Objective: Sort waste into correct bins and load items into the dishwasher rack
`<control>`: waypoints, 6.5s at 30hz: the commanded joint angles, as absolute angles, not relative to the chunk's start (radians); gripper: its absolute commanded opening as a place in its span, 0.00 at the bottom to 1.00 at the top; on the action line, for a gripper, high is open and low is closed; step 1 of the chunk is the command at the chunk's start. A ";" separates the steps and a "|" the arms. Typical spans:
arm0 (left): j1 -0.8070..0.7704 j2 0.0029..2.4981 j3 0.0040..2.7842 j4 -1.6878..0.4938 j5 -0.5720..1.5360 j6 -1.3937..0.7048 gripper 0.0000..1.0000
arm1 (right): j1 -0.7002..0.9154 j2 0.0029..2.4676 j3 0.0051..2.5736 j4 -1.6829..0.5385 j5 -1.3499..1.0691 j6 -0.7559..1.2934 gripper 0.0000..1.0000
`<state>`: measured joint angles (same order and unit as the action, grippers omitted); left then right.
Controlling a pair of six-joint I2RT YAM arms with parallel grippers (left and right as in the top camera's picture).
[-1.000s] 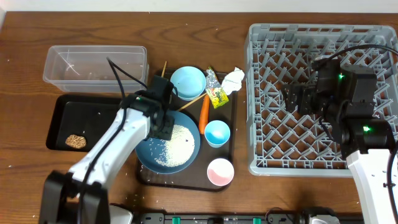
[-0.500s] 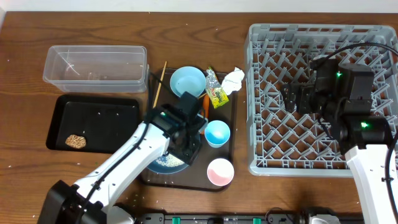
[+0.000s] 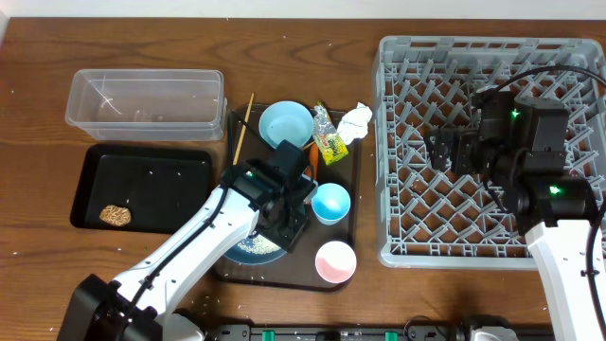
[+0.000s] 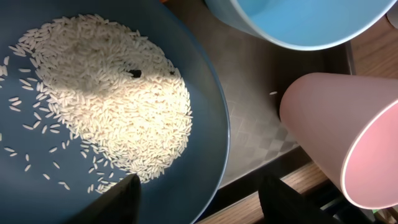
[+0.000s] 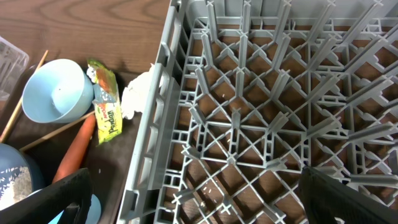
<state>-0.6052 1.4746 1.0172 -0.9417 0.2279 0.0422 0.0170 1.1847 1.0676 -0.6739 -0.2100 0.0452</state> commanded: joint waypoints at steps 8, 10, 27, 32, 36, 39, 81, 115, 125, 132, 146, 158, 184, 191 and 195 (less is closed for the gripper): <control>-0.604 1.483 1.031 -0.947 0.216 0.052 0.91 | 0.018 1.190 1.085 -0.700 -0.217 0.051 0.99; -0.604 1.483 1.031 -0.946 0.216 0.052 0.97 | 0.018 1.190 1.085 -0.709 -0.214 0.051 0.99; -0.604 1.483 1.031 -0.960 0.206 0.052 0.98 | 0.018 1.190 1.085 -0.736 -0.206 0.051 0.99; -0.604 1.483 1.020 -0.974 0.164 0.051 0.98 | 0.018 1.190 1.085 -0.733 -0.206 0.050 0.99; -0.606 1.483 0.992 -0.955 0.166 0.047 0.98 | 0.018 1.190 1.085 -0.732 -0.205 0.015 0.99; -0.606 1.483 0.969 -0.929 0.177 0.040 0.98 | 0.018 1.190 1.085 -0.729 -0.206 0.010 0.99; -0.606 1.484 0.873 -0.789 0.239 -0.021 0.92 | 0.018 1.190 1.085 -0.726 -0.206 0.009 0.99; -0.606 1.604 0.802 -0.720 0.145 -0.062 0.40 | 0.018 1.190 1.085 -0.722 -0.205 0.009 0.99; -0.606 1.616 0.802 -0.720 0.145 -0.062 0.27 | 0.018 1.190 1.085 -0.722 -0.187 0.010 0.99; -0.606 1.616 0.808 -0.727 0.145 -0.062 0.06 | 0.018 1.190 1.085 -0.722 -0.187 0.010 0.99; -0.606 1.604 0.920 -0.816 0.146 -0.062 0.06 | 0.018 1.190 1.085 -0.720 -0.187 0.010 0.99; -0.605 1.599 1.120 -0.942 0.149 -0.091 0.06 | 0.018 1.190 1.085 -0.714 -0.187 0.010 0.99; -0.488 1.565 1.261 -0.937 0.147 -0.189 0.06 | 0.018 1.190 1.085 -0.714 -0.187 0.010 0.99; -0.474 1.545 1.312 -0.928 0.145 -0.197 0.06 | 0.018 1.190 1.085 -0.715 -0.187 0.010 0.99; -0.410 1.512 1.318 -0.926 0.149 -0.218 0.06 | 0.018 1.190 1.085 -0.715 -0.187 0.010 0.99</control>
<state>-0.4564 1.5600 1.2816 -0.9237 0.1600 -0.1913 0.0170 1.1847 1.0676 -0.7143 -0.1894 0.0315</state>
